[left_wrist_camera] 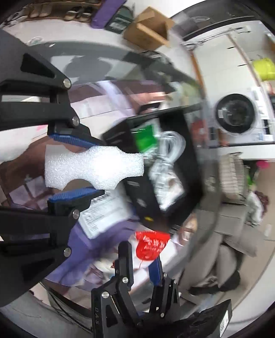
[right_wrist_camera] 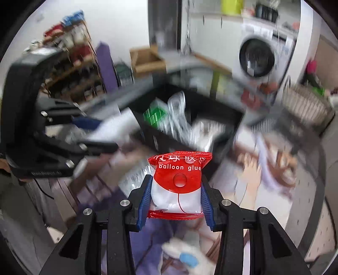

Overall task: Organize soft objects
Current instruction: 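Lift the red packet and foam piece and carry both over the black box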

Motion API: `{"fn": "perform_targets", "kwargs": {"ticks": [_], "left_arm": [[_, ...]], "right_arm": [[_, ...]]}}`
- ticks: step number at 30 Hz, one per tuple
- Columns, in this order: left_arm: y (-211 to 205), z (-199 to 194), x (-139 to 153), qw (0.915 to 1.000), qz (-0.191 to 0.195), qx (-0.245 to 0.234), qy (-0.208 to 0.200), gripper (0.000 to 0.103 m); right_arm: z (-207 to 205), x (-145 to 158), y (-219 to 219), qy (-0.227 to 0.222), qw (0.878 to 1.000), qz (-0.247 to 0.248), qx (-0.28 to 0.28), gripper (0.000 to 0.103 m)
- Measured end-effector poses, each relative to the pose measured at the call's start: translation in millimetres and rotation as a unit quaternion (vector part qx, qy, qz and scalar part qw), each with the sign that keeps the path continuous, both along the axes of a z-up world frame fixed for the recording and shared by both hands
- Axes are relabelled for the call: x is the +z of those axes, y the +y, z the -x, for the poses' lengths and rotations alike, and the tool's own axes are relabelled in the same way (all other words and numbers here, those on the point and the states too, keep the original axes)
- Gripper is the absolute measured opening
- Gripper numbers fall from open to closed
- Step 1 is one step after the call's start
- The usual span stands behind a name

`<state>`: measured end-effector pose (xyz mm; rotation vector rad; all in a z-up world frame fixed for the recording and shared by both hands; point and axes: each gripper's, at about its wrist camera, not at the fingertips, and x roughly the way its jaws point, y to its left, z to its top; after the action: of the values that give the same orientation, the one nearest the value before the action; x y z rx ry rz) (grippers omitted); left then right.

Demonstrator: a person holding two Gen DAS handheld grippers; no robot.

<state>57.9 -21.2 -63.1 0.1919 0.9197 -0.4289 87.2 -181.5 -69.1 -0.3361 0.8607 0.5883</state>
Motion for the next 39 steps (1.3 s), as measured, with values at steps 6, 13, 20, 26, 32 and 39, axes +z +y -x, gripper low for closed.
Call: {"fn": "perform_targets", "kwargs": {"ticks": [6,13,20,26,32,39], "left_arm": [[4,20,42,0.9904,0.026,0.002,-0.136,0.035],[18,43,69,0.9690,0.048,0.009,-0.242,0.036],[35,56,86,0.9526,0.076,0.003,-0.295,0.036],[36,56,87,0.9533,0.082,0.001,-0.291,0.036],[31,60,87,0.9531,0.082,0.009,-0.291,0.036],[28,61,87,0.9530,0.080,0.018,-0.292,0.036]], "right_arm": [[23,48,0,-0.123,0.989,-0.085,0.006,0.043],[49,82,-9,-0.236,0.961,-0.140,0.018,0.043],[63,95,-25,-0.293,0.939,-0.175,-0.024,0.043],[65,97,-25,-0.302,0.938,-0.167,-0.029,0.043],[74,95,-22,-0.308,0.937,-0.161,-0.026,0.043],[71,87,-23,-0.303,0.938,-0.164,-0.023,0.043]]}}
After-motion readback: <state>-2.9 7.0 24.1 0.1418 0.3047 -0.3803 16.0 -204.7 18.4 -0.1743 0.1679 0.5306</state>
